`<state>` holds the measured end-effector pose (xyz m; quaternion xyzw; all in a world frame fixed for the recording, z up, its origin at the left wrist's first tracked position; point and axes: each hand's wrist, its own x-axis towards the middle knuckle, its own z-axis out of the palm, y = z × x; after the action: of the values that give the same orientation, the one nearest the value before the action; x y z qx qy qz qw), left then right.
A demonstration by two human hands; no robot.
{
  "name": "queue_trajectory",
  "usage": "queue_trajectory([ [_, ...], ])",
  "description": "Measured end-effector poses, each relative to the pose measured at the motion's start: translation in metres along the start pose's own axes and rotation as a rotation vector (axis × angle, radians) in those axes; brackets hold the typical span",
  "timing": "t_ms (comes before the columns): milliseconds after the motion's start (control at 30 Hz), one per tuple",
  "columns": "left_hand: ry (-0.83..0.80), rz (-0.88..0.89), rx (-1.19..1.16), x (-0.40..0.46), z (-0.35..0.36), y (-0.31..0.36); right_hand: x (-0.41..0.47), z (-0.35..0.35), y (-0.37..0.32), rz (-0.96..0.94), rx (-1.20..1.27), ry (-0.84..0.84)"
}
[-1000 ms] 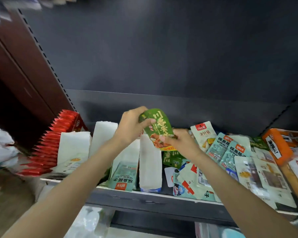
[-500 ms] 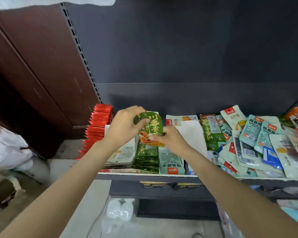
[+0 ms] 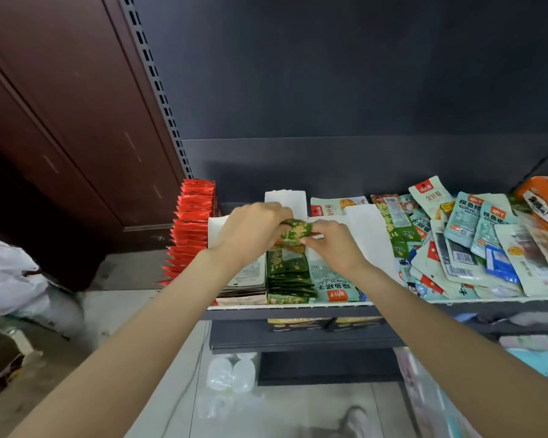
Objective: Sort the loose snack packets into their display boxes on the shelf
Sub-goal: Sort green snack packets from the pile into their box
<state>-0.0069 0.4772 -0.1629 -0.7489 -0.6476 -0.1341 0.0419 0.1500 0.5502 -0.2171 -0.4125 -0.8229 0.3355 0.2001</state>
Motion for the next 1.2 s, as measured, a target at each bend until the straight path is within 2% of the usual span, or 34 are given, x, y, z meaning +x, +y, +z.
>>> queue_trajectory([
  [133,-0.25,-0.076,-0.033,-0.003,0.019,0.0,-0.002,-0.002,-0.001,-0.01,0.041,-0.082],
  [233,-0.343,-0.17,-0.236,-0.001,0.026,0.004,-0.003,-0.01,0.005,-0.034,0.07,-0.105],
  [333,-0.287,-0.26,-0.437,0.007,0.027,0.018,-0.007,-0.025,0.018,0.001,0.159,-0.069],
  [533,-0.062,-0.213,-0.506,0.052,0.038,0.084,-0.017,-0.081,0.065,0.069,0.206,0.144],
  [667,-0.058,-0.166,-0.541,0.107,0.072,0.15,-0.011,-0.122,0.122,0.139,0.039,0.205],
  [833,-0.342,-0.263,-0.382,0.173,0.139,0.214,0.002,-0.152,0.211,0.309,-0.297,0.04],
  [967,-0.489,-0.351,-0.2,0.2,0.189,0.217,0.008,-0.168,0.25,0.313,-0.47,-0.199],
  [1100,-0.642,-0.317,0.008,0.208,0.209,0.206,0.013,-0.176,0.264,0.287,-0.456,-0.255],
  [1200,-0.707,-0.19,0.153,0.21,0.205,0.208,0.013,-0.177,0.268,0.278,-0.401,-0.233],
])
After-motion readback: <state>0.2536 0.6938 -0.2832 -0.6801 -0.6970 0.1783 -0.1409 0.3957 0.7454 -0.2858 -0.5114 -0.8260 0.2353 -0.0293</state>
